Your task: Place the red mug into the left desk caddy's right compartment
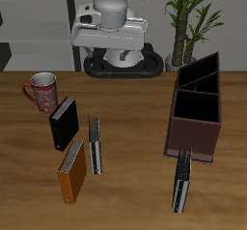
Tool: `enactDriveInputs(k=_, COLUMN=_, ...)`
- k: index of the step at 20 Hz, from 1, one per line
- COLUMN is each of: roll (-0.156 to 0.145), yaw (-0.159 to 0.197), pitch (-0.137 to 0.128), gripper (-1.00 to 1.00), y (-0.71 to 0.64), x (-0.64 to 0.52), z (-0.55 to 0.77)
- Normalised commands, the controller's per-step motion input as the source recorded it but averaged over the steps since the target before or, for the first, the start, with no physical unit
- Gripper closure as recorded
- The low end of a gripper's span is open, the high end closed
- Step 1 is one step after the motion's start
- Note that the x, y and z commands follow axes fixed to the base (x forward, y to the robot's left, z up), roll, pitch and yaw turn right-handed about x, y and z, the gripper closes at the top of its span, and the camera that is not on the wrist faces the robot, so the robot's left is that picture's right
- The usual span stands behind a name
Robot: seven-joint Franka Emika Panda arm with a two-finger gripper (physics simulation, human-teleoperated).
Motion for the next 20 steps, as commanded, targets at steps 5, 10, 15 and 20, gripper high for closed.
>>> enactDriveInputs(k=5, roll=-0.02, yaw=-0.01, pitch=-0.029, gripper=-1.0, y=-0.42, x=-0.4, z=-0.2)
enactDriveInputs(k=10, roll=-0.007, yaw=0.007, pitch=-0.036, gripper=-1.0, y=-0.19, x=-0.35, z=-0.13)
enactDriveInputs(k=15, roll=-0.039, yaw=-0.034, pitch=-0.05, gripper=-1.0, y=-0.28, x=-0.4, z=-0.13)
enactDriveInputs(k=20, roll=-0.085, yaw=-0.031, pitch=-0.009, gripper=-1.0, y=-0.42, x=-0.23, z=-0.18)
